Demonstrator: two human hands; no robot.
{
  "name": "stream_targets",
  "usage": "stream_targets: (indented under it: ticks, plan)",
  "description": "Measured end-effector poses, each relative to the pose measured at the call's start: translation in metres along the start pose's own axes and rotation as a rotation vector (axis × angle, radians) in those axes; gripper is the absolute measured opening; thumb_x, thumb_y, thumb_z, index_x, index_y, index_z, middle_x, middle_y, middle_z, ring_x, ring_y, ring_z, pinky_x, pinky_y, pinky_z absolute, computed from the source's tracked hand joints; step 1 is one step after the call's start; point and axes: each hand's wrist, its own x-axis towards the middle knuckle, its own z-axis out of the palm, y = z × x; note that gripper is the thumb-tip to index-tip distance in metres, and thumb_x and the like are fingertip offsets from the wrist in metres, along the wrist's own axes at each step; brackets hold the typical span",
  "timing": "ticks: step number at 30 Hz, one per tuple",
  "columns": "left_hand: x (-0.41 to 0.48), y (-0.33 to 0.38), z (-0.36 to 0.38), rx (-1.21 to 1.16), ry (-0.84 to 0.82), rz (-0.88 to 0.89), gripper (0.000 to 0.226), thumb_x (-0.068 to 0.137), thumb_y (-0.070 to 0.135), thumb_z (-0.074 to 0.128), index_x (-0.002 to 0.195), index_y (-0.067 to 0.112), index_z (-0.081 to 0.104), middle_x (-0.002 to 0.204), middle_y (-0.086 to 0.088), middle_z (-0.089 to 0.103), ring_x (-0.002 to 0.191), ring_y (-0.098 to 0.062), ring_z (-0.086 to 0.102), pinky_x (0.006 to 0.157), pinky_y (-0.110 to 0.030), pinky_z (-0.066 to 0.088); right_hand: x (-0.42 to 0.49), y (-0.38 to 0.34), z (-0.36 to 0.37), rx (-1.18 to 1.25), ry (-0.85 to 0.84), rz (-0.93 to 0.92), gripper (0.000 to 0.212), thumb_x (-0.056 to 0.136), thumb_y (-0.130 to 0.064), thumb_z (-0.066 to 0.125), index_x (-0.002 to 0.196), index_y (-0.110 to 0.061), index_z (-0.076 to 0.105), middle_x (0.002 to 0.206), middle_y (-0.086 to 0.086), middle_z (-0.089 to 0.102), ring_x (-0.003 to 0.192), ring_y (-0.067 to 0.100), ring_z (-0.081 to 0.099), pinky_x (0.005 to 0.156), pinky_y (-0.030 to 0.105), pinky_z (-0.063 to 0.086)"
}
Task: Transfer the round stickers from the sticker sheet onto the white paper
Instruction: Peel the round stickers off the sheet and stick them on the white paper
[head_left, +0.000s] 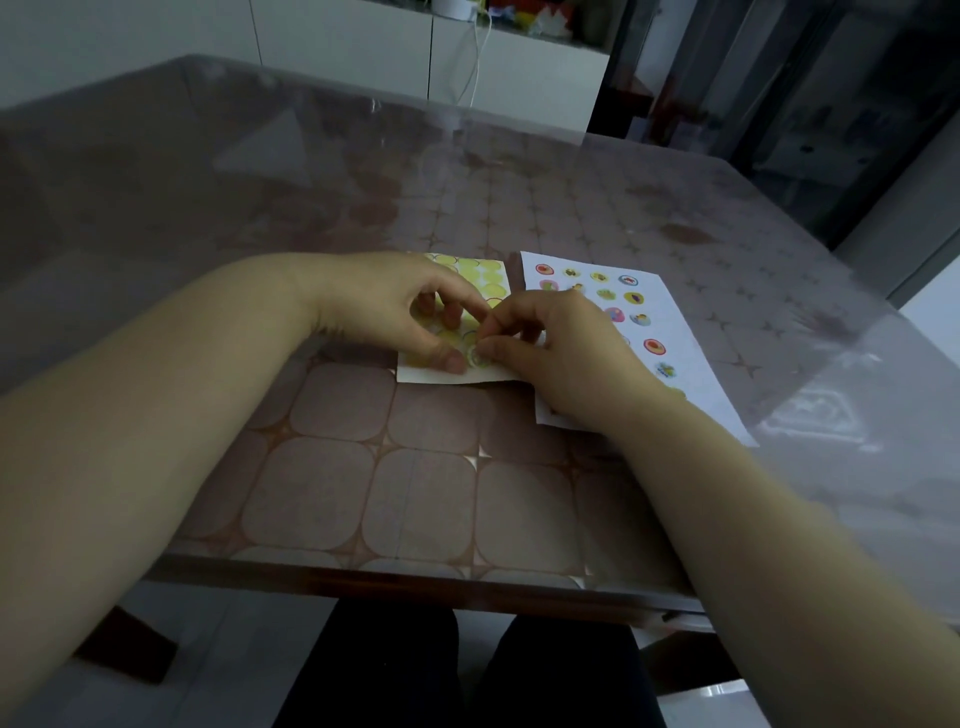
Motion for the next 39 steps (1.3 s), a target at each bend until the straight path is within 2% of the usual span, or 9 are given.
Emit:
stream_targets:
  ticks: [7, 10, 13, 22, 25, 29, 33, 36, 39]
  plan:
    - [0.009, 0.004, 0.008, -0.028, 0.083, -0.038, 0.038, 0.064, 0.049, 0.075, 0.097, 0.050, 0.055, 0.087, 0.011, 0.049, 0.082, -0.010, 0.050, 0.079, -0.028, 0.042, 0.001, -0.003, 0.001, -0.111, 0.011, 0.009, 0.007, 0.083, -0.021, 0.063, 0.087, -0.024, 0.068, 0.075, -0.011, 0.056, 0.079, 0.009, 0.052, 0.063, 0.008, 0.036]
    - [0.008, 0.005, 0.008, -0.068, 0.069, -0.028, 0.037, 0.066, 0.045, 0.076, 0.097, 0.048, 0.056, 0.087, 0.010, 0.048, 0.078, -0.008, 0.047, 0.076, -0.025, 0.040, 0.000, -0.004, 0.003, -0.155, 0.026, -0.017, 0.006, 0.085, -0.022, 0.061, 0.087, -0.025, 0.066, 0.083, -0.005, 0.061, 0.091, 0.016, 0.052, 0.076, 0.026, 0.039]
    - [0.008, 0.005, 0.008, -0.061, 0.058, -0.032, 0.036, 0.066, 0.044, 0.075, 0.096, 0.051, 0.055, 0.089, 0.011, 0.049, 0.081, -0.008, 0.049, 0.078, -0.025, 0.041, -0.001, -0.005, 0.003, -0.156, 0.037, -0.010, 0.007, 0.086, -0.022, 0.059, 0.087, -0.025, 0.066, 0.084, -0.006, 0.059, 0.093, 0.017, 0.052, 0.077, 0.029, 0.038]
    - [0.002, 0.010, 0.005, 0.075, 0.049, -0.080, 0.056, 0.071, 0.049, 0.068, 0.122, 0.046, 0.046, 0.105, 0.010, 0.053, 0.099, -0.009, 0.050, 0.091, -0.028, 0.041, 0.004, -0.004, 0.000, -0.222, 0.117, 0.055, 0.012, 0.089, -0.021, 0.055, 0.095, -0.017, 0.065, 0.090, -0.001, 0.063, 0.088, 0.022, 0.054, 0.085, 0.040, 0.045]
    - [0.001, 0.011, 0.004, 0.107, 0.043, -0.105, 0.059, 0.071, 0.052, 0.067, 0.125, 0.047, 0.044, 0.101, 0.012, 0.051, 0.100, -0.008, 0.050, 0.092, -0.026, 0.037, 0.004, 0.000, -0.005, -0.102, 0.115, 0.092, 0.009, 0.089, -0.022, 0.057, 0.088, -0.021, 0.065, 0.076, -0.016, 0.054, 0.075, 0.013, 0.054, 0.071, 0.034, 0.050]
    - [0.003, 0.010, 0.003, 0.196, 0.057, -0.073, 0.056, 0.069, 0.060, 0.062, 0.121, 0.050, 0.045, 0.097, 0.018, 0.050, 0.096, -0.002, 0.048, 0.086, -0.022, 0.030, -0.008, -0.005, -0.045, 0.082, 0.157, 0.180, 0.010, 0.084, -0.031, 0.063, 0.081, -0.023, 0.069, 0.083, -0.011, 0.063, 0.056, -0.002, 0.054, 0.050, 0.013, 0.042]
    - [0.003, 0.009, 0.002, 0.145, 0.090, -0.026, 0.057, 0.061, 0.064, 0.059, 0.115, 0.048, 0.052, 0.089, 0.018, 0.052, 0.090, 0.005, 0.048, 0.083, -0.012, 0.031, -0.032, 0.007, -0.093, 0.015, -0.053, 0.293, 0.006, 0.075, -0.038, 0.068, 0.075, -0.033, 0.071, 0.082, -0.015, 0.069, 0.082, 0.005, 0.060, 0.074, 0.022, 0.043]
    - [0.004, 0.006, 0.003, 0.109, 0.087, 0.032, 0.049, 0.058, 0.067, 0.061, 0.105, 0.052, 0.056, 0.085, 0.016, 0.054, 0.087, 0.002, 0.047, 0.082, -0.015, 0.035, -0.049, 0.023, -0.088, -0.048, -0.124, 0.415, 0.005, 0.077, -0.031, 0.070, 0.075, -0.026, 0.071, 0.079, -0.015, 0.062, 0.069, 0.004, 0.052, 0.060, 0.019, 0.034]
    - [0.007, 0.004, 0.004, 0.111, 0.102, 0.084, 0.046, 0.056, 0.074, 0.060, 0.098, 0.055, 0.058, 0.087, 0.021, 0.053, 0.088, -0.003, 0.050, 0.083, -0.021, 0.040, -0.057, 0.034, -0.079, 0.020, -0.085, 0.469, 0.005, 0.077, -0.025, 0.071, 0.073, -0.023, 0.069, 0.079, -0.008, 0.061, 0.074, 0.008, 0.052, 0.061, 0.022, 0.035]
